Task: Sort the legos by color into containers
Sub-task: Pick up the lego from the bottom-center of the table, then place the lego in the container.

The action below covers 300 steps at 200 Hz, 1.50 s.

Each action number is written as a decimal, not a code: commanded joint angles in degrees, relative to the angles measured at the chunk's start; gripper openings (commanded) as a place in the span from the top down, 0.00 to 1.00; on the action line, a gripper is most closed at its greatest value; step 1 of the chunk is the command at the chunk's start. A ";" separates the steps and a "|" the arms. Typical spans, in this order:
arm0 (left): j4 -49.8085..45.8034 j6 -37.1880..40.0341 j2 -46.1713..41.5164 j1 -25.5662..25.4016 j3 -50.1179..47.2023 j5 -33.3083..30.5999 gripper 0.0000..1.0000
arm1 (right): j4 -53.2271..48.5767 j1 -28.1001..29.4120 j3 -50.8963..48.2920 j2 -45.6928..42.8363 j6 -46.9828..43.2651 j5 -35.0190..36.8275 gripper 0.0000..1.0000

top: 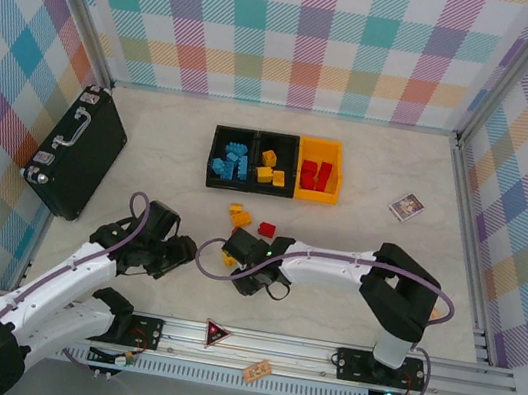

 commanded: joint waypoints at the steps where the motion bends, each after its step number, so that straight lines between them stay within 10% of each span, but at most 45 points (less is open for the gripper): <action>1: -0.40 -0.73 -0.03 0.53 -0.42 0.27 0.38 | -2.17 -0.36 3.11 -4.04 0.47 1.60 0.72; 137: 1.43 1.06 0.35 0.50 2.13 0.64 0.38 | -15.04 -17.81 40.33 12.71 6.04 -7.58 0.72; 217: 2.44 0.83 0.43 0.43 1.96 0.92 0.38 | -28.13 -21.52 73.81 35.22 8.80 -6.58 0.72; 300: 3.44 0.77 1.14 0.43 1.25 0.95 0.38 | -28.98 -23.24 86.38 43.88 10.43 -7.55 0.66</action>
